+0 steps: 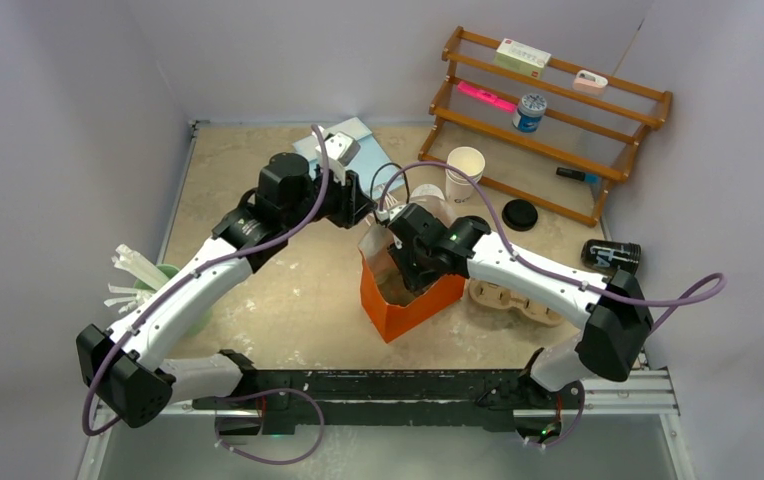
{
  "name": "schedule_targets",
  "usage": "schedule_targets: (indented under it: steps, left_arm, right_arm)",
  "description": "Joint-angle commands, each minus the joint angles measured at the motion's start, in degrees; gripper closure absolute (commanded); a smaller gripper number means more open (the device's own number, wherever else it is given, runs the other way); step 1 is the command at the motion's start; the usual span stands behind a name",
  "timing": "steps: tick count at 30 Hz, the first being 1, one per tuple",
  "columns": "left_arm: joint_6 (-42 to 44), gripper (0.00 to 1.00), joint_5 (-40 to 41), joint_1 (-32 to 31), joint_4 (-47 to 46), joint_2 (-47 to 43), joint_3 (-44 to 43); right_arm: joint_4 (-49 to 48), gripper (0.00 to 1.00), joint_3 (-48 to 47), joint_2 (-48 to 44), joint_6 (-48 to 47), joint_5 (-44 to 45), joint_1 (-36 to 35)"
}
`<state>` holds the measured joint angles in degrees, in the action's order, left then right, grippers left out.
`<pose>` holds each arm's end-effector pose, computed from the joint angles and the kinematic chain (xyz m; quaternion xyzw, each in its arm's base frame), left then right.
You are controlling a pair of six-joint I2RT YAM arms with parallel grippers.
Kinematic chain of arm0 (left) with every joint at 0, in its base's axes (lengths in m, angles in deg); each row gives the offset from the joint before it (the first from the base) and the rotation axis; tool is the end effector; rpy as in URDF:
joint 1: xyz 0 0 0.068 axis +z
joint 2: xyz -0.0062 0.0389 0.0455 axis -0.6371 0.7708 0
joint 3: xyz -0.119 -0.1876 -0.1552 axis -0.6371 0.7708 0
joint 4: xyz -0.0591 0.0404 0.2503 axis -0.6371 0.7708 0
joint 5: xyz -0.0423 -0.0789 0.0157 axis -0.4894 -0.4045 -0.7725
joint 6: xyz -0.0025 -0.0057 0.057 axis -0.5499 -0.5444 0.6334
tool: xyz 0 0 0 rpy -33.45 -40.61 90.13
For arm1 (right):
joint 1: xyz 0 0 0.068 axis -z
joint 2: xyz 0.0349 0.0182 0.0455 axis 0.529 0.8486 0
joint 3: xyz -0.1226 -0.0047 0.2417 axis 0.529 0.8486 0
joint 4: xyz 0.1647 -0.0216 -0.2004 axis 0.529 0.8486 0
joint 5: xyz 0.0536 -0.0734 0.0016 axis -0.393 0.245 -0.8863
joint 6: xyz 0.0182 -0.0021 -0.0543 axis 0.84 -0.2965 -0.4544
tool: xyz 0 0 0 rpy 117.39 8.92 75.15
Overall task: Pack the takeout coffee
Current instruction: Place the cup tray in the takeout bag.
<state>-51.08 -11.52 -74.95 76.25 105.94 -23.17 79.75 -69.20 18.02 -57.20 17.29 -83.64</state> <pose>0.2236 -0.1720 0.3746 0.2191 0.7774 -0.3459 0.4775 0.1973 0.2427 0.2720 -0.2697 0.9166 0.1215 0.2690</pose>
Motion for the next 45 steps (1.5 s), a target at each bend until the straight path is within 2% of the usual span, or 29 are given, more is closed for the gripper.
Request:
schedule_targets:
  steps: [1, 9, 10, 11, 13, 20, 31, 42, 45]
  left_arm:
    - [-0.11, 0.71, -0.33, 0.0, -2.59, 0.7, 0.07]
    - [-1.78, 0.68, 2.2, 0.04, -4.37, 2.86, -2.04]
    - [-1.78, 0.7, 2.04, 0.02, -4.61, 3.13, -2.27]
    - [-1.53, 0.78, 1.91, 0.0, -4.89, 3.36, -2.46]
    - [-0.55, 1.0, 2.51, 0.04, -5.04, 3.56, -3.05]
    - [2.0, 1.0, 4.22, 0.02, -8.61, 1.48, -3.4]
    - [1.51, 1.0, -2.43, 0.04, -13.17, 1.1, -1.28]
    - [2.26, 1.0, -4.73, -0.04, -14.93, -0.56, 0.05]
    - [2.09, 0.87, -5.15, -0.09, -10.9, -0.78, -0.97]
  right_arm:
    - [2.02, 0.77, 0.52, 0.33, 0.3, -1.59, -0.27]
    - [1.33, 0.77, 1.17, -0.13, 0.3, -1.01, -0.33]
    - [1.38, 0.77, 1.36, -0.19, 0.3, -1.13, -0.31]
    - [1.39, 0.77, 1.54, -0.28, 0.3, -1.36, -0.33]
    - [1.52, 0.77, 1.81, -0.33, 0.3, -1.51, -0.33]
    - [3.21, 0.78, 2.67, -0.62, 0.41, -1.91, -0.32]
    - [1.8, 0.78, 2.85, 4.23, 0.78, -3.26, -0.33]
    - [1.41, 0.77, 4.04, 4.63, 1.84, -3.68, -0.31]
    - [1.34, 0.78, 3.8, 4.25, 2.35, -3.24, -0.31]
